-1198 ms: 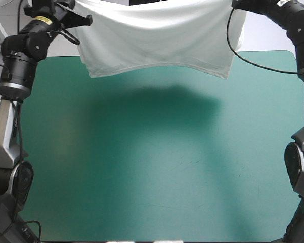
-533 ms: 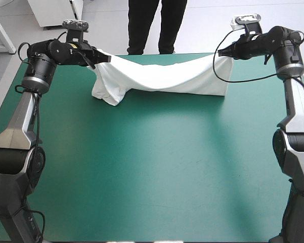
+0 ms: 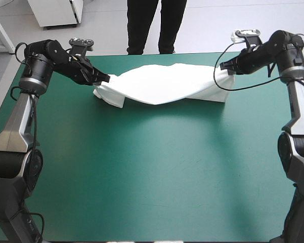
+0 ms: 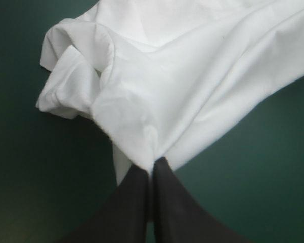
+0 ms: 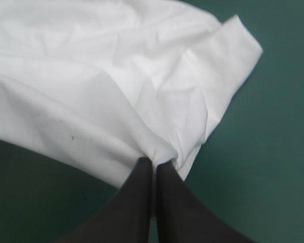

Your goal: Fold the cloth

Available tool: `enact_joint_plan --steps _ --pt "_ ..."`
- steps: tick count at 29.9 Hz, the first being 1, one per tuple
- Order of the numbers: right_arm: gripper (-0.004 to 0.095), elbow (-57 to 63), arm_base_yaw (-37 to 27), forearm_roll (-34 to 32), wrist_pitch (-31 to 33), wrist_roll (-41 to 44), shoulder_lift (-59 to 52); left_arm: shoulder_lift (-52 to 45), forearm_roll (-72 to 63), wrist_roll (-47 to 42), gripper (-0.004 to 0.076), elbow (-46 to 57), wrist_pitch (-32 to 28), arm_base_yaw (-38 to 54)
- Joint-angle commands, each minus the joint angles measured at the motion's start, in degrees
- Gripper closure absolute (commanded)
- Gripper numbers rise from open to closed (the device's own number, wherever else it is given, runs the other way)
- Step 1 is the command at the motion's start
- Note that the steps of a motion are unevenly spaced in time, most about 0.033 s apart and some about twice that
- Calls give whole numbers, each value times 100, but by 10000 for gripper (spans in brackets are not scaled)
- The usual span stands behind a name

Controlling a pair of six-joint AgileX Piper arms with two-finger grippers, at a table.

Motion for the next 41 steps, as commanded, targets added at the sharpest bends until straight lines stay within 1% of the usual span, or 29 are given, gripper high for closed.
enact_joint_plan --steps 1,4,9,16,18,23,28,31,35,41 --pt "921 650 -195 96 -218 -28 -823 -564 -212 -6 746 314 234 -11" --pt "921 1278 -335 106 -269 -64 -1068 -776 -230 78 746 1012 234 -11" --pt "921 1890 -370 90 -195 -80 -1274 -1175 113 277 746 2083 234 -11" --pt "921 2912 -370 -56 -136 -87 -1630 -1361 153 429 746 2972 234 -11" --pt "921 3232 -370 -69 -205 -107 -1768 -1374 290 457 746 3214 234 -11" --pt "921 3901 -343 -81 -316 -140 -2009 -1374 565 457 746 3668 224 -11" --pt "921 4415 -74 -250 -275 -149 -2032 -1386 631 457 746 3742 166 -11" --pt "921 4644 87 -542 -224 -118 -2032 -1386 642 457 746 3785 166 -11" --pt "921 4909 126 -570 -228 -118 -2032 -1480 683 437 746 4091 154 -11" --pt "921 5010 126 -644 -228 -118 -2032 -1614 891 409 746 4568 -133 -11"
